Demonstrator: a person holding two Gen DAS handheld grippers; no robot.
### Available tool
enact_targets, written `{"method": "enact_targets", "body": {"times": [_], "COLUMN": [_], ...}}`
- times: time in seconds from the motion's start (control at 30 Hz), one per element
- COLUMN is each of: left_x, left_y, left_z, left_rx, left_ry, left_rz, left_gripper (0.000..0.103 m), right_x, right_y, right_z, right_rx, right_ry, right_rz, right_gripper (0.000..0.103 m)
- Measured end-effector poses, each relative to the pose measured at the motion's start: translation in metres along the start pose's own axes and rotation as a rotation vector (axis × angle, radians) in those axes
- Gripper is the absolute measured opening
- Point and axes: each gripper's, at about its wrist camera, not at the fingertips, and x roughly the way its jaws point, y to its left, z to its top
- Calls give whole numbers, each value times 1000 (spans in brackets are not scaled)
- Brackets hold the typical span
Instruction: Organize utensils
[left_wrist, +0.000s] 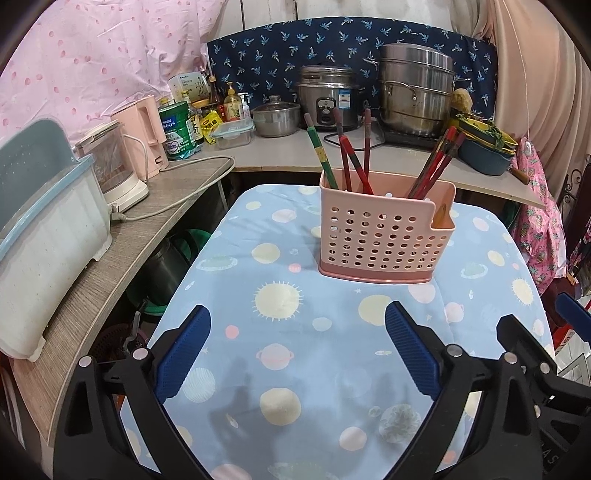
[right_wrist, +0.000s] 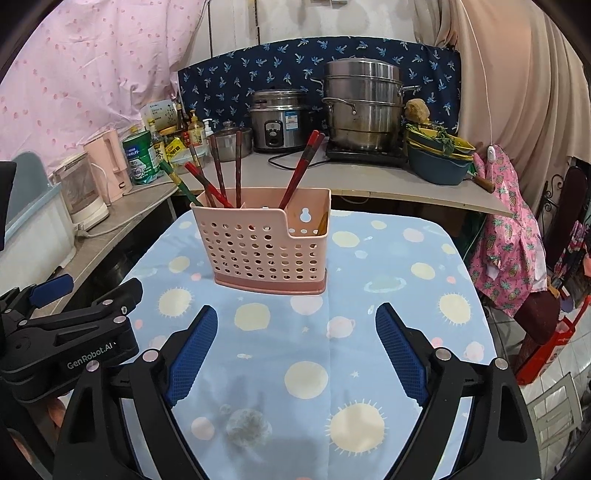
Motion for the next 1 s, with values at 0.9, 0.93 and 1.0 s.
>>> {"method": "enact_targets", "body": {"times": [0.9, 0.93, 1.0], "left_x": [18, 19, 20], "left_y": [-4, -4, -4], "left_z": [-1, -1, -1], "left_rx": [16, 15, 14], "left_ry": [26, 26, 27], "left_rz": [22, 22, 23], "left_gripper": [95, 95, 95], "right_x": [19, 20, 21], "right_y": [-6, -6, -6], "right_z": [-9, -8, -8], "right_rx": [26, 25, 26], "right_ry": [32, 34, 36], "right_rz": [-15, -17, -18], "right_gripper": [97, 96, 96]}}
